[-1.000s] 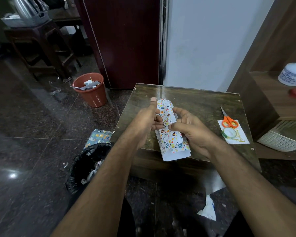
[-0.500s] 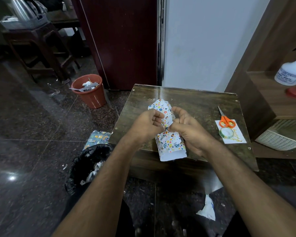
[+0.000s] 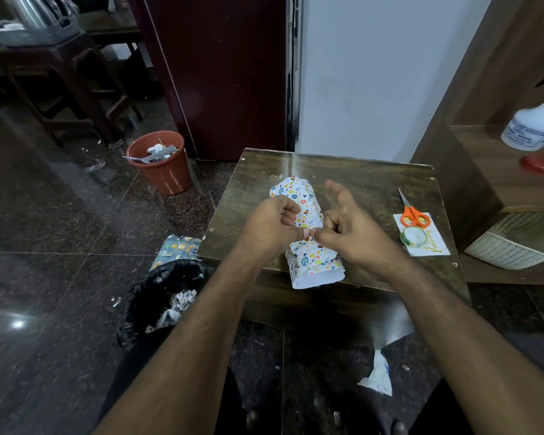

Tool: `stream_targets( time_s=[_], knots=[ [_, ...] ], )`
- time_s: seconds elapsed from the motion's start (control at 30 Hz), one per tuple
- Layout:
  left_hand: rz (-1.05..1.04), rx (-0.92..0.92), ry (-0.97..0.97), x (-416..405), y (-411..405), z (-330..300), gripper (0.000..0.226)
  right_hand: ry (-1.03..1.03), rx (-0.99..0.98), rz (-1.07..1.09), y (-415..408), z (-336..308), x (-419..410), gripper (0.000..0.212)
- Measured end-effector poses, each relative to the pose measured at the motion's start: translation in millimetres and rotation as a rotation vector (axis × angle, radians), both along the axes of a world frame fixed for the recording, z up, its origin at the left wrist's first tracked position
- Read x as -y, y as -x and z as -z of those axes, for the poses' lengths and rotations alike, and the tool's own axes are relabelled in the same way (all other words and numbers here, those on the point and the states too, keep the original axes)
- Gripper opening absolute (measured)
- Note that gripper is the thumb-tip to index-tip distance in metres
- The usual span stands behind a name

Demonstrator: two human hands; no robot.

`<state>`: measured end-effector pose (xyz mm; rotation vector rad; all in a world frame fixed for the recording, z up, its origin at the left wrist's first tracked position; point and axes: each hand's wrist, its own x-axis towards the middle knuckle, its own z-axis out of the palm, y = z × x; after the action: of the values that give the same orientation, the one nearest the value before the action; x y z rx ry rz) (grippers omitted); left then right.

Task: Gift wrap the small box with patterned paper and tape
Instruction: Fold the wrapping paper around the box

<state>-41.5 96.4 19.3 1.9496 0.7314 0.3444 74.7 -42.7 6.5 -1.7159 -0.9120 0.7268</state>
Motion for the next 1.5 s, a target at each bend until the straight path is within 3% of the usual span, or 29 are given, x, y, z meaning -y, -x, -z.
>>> stream_targets(
  time_s=[0.47, 0.77, 0.9, 1.07, 1.3, 1.4, 1.5],
  knots=[
    [-0.019, -0.019, -0.089, 6, 1, -4, 0.048, 0.002, 0.034, -0.018, -4, 1, 1, 0.096],
    [-0.05, -0.046, -0.142, 11, -1, -7, 0.052, 0.026, 0.162, -0.043, 1, -4, 5, 0.094],
    [-0.042, -0.062, -0.181, 10, -2, -7, 0.056, 0.04, 0.227, -0.017, -3, -5, 8, 0.088],
    [-0.073, -0.147, -0.349, 11, -1, -9, 0.057, 0.013, 0.361, -0.033, -3, 4, 9, 0.062],
    [-0.041, -0.111, -0.236, 9, 1, -11, 0.052, 0.127, 0.194, 0.116, 3, 12, -6, 0.044],
    [-0.072, -0.014, 0.045, 3, 6, -14, 0.044, 0.134, 0.031, 0.122, 1, 11, -8, 0.021],
    [-0.289, 0.096, 0.334, 1, 9, -12, 0.038, 0.127, -0.134, 0.141, -1, 7, -7, 0.02]
  ],
)
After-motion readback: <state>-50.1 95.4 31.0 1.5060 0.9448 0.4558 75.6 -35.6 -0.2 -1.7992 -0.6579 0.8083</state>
